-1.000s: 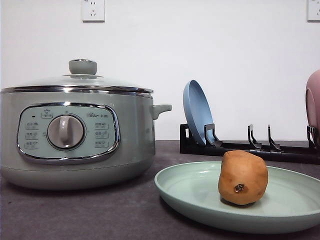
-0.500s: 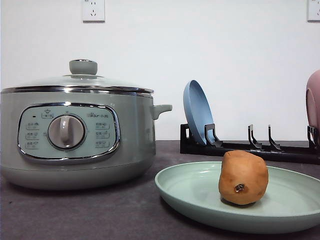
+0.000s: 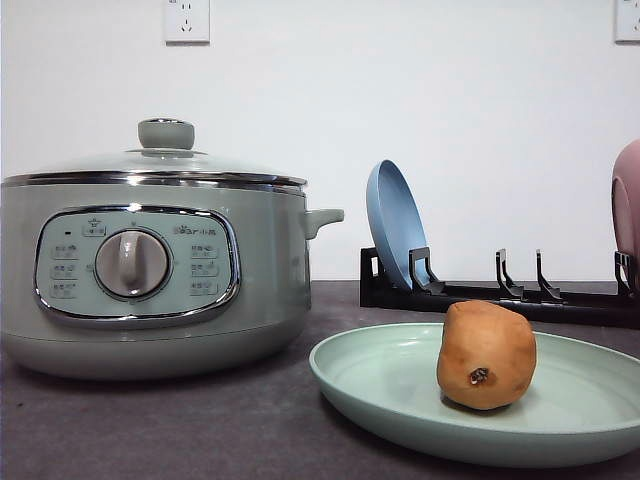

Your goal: Transfer potato from steamer to green plate

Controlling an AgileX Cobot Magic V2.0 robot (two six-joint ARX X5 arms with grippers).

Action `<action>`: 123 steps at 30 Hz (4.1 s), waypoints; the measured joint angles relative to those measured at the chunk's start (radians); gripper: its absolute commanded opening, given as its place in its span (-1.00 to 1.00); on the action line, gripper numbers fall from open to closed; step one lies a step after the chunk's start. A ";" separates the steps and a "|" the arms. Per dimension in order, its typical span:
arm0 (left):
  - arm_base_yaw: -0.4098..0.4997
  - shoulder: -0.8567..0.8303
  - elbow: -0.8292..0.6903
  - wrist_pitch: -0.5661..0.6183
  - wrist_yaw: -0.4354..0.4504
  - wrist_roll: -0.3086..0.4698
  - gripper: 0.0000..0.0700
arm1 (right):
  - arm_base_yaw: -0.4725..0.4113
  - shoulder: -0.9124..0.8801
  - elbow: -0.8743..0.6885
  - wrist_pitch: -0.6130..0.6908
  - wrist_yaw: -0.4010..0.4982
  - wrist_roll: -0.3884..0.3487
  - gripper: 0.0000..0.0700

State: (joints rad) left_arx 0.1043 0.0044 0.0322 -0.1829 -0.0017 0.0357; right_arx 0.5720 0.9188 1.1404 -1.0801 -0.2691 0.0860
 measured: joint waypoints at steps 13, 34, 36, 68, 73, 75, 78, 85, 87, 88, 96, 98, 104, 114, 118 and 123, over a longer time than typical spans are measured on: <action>0.000 0.000 0.000 0.000 0.000 0.000 -0.99 | -0.047 -0.017 0.000 0.065 0.046 -0.035 -1.00; 0.000 0.000 0.000 0.000 0.000 0.000 -0.99 | -0.640 -0.617 -0.696 0.984 0.064 -0.045 -1.00; 0.000 0.000 0.000 0.000 0.000 0.000 -0.99 | -0.652 -0.671 -0.772 1.026 0.064 -0.049 -1.00; 0.000 0.000 0.000 0.000 0.000 0.000 -0.99 | -0.684 -0.912 -1.123 0.913 0.145 -0.060 -1.00; 0.000 0.000 0.000 0.000 0.000 0.000 -0.99 | -0.684 -0.912 -1.123 0.916 0.143 -0.059 -1.00; 0.000 0.000 0.000 0.000 0.000 0.000 -0.99 | -0.684 -0.912 -1.124 0.917 0.142 -0.059 -1.00; 0.000 0.000 0.000 0.000 0.000 0.000 -0.99 | -0.684 -0.912 -1.124 0.917 0.142 -0.059 -1.00; 0.000 0.000 0.000 0.000 0.000 0.000 -0.99 | -0.684 -0.912 -1.124 0.917 0.142 -0.059 -1.00; 0.000 0.000 0.000 0.000 0.000 0.000 -0.99 | -0.684 -0.912 -1.124 0.917 0.142 -0.059 -1.00; 0.000 0.000 0.000 0.000 0.000 0.000 -0.99 | -0.684 -0.912 -1.124 0.917 0.142 -0.059 -1.00; 0.000 0.000 0.000 0.000 0.000 0.000 -0.99 | -0.684 -0.912 -1.124 0.917 0.142 -0.059 -1.00; 0.000 0.000 0.000 0.000 0.000 0.000 -0.99 | -0.684 -0.912 -1.124 0.917 0.142 -0.059 -1.00; 0.000 0.000 0.000 0.000 0.000 0.000 -0.99 | -0.684 -0.912 -1.124 0.917 0.142 -0.059 -1.00; 0.000 0.000 0.000 0.000 0.000 0.000 -0.99 | -0.684 -0.912 -1.124 0.917 0.142 -0.059 -1.00; 0.000 0.000 0.000 0.000 0.000 0.000 -0.99 | -0.684 -0.912 -1.124 0.917 0.142 -0.059 -1.00; 0.000 0.000 0.000 0.000 0.000 0.000 -0.99 | -0.684 -0.912 -1.124 0.917 0.142 -0.059 -1.00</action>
State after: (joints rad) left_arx 0.1043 0.0044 0.0322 -0.1829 -0.0017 0.0357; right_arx -0.1123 0.0063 0.0166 -0.1631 -0.1268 0.0273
